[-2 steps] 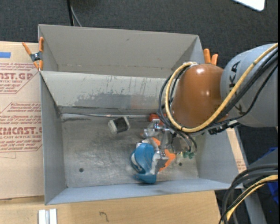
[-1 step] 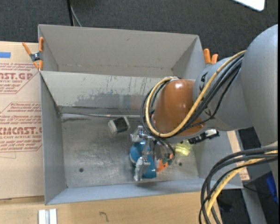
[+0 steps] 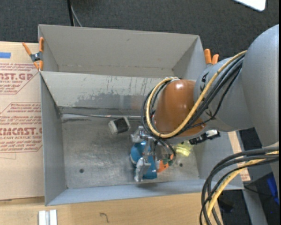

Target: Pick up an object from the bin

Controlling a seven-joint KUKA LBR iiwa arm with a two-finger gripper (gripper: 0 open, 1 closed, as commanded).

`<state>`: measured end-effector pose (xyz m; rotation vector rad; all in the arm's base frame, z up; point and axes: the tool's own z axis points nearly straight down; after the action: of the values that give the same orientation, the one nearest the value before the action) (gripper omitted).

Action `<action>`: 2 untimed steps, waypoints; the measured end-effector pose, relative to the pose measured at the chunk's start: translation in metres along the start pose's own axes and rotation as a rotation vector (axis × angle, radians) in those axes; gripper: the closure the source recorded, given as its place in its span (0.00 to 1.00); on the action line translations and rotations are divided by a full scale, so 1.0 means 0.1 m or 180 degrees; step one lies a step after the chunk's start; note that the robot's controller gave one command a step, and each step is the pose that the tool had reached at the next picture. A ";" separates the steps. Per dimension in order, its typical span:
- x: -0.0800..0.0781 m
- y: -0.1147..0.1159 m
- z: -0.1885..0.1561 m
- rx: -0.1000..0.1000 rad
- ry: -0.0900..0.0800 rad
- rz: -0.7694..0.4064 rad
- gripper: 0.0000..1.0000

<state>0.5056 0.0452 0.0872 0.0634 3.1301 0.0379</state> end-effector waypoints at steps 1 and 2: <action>0.02 -0.03 -0.03 0.0019 -0.0022 0.0009 1.00; 0.02 -0.04 -0.07 0.0026 -0.0015 -0.0023 1.00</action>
Offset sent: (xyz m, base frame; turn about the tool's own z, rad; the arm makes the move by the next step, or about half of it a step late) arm 0.0221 -0.0102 0.1811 -0.2721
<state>0.5033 0.0412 0.0940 0.0522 3.1259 0.0247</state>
